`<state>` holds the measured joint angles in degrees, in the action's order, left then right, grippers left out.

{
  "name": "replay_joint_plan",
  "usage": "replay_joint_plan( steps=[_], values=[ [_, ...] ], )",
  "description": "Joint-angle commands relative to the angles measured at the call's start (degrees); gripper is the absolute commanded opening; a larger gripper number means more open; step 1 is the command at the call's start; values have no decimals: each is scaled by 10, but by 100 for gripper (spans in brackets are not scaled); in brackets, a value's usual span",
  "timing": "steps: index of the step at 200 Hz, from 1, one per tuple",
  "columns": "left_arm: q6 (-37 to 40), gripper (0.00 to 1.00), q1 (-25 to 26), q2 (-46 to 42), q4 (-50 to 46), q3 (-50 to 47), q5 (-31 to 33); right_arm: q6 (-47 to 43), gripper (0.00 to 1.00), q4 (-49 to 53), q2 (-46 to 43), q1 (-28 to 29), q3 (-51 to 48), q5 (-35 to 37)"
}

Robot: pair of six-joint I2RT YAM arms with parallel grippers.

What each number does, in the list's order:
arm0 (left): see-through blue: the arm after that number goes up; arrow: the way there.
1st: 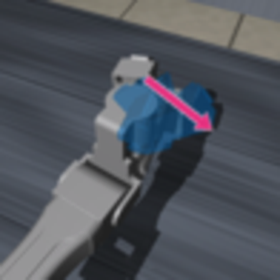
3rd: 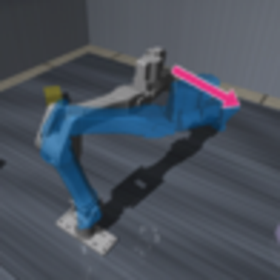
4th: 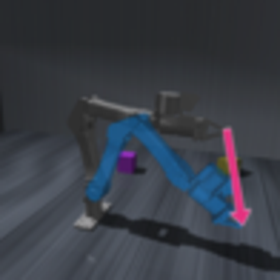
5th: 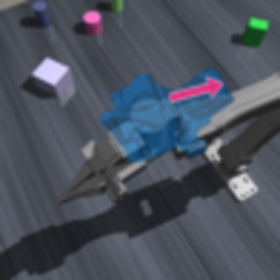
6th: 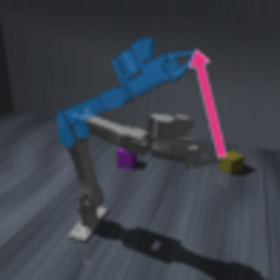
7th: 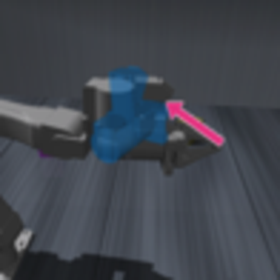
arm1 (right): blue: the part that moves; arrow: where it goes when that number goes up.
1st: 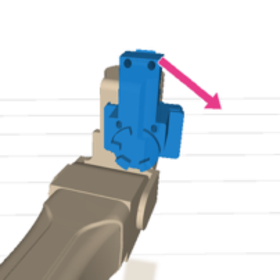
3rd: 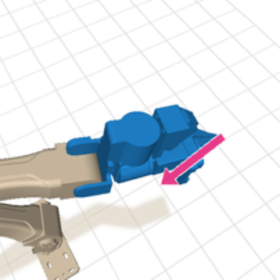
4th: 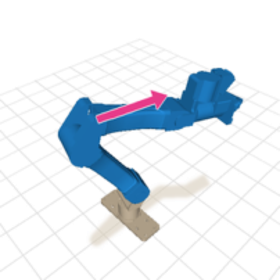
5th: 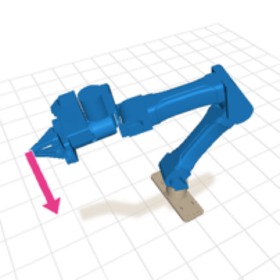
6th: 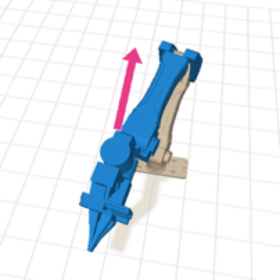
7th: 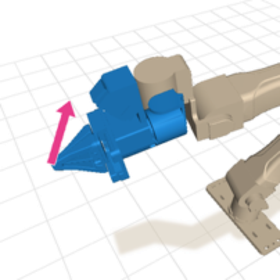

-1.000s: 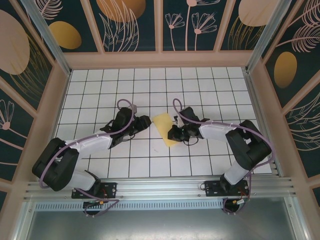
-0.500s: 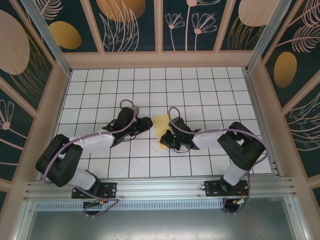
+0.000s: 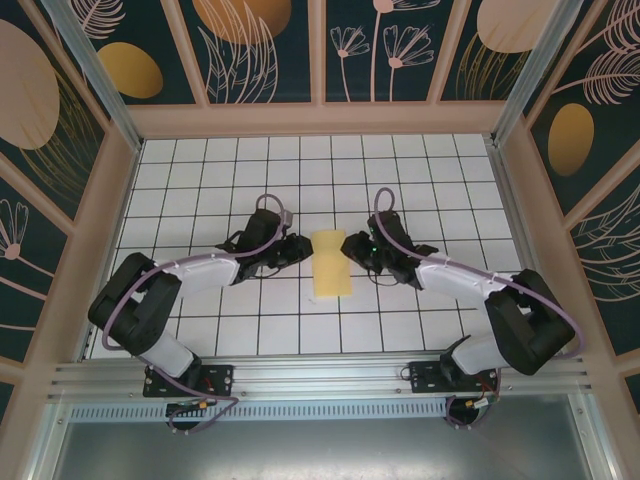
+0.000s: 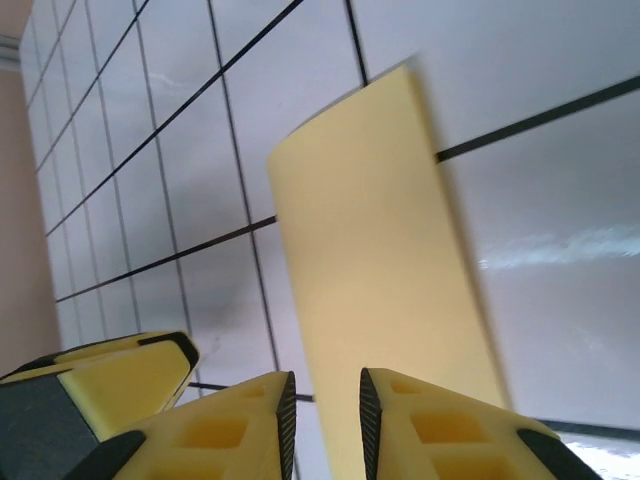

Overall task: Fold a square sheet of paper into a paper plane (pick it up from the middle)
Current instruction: Rotate the paper at the center of the table, then third fold the triangle at the center of the table.

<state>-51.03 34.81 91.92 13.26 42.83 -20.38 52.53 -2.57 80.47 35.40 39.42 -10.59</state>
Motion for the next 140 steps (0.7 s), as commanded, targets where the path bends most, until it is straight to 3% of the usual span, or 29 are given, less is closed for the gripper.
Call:
replay_joint_plan(
  steps=[1, 69, 140],
  values=[
    [22, 22, 12, 26, -23, 33, -5, -118, 28, 86, 11, -23, 6, -77],
    [23, 13, 21, 106, -27, 64, -19, -127, 31, 64, 44, -31, -15, -123],
    [40, 13, 22, 79, -33, 39, -53, -125, 32, 71, 42, -20, -16, -120]
  ],
)
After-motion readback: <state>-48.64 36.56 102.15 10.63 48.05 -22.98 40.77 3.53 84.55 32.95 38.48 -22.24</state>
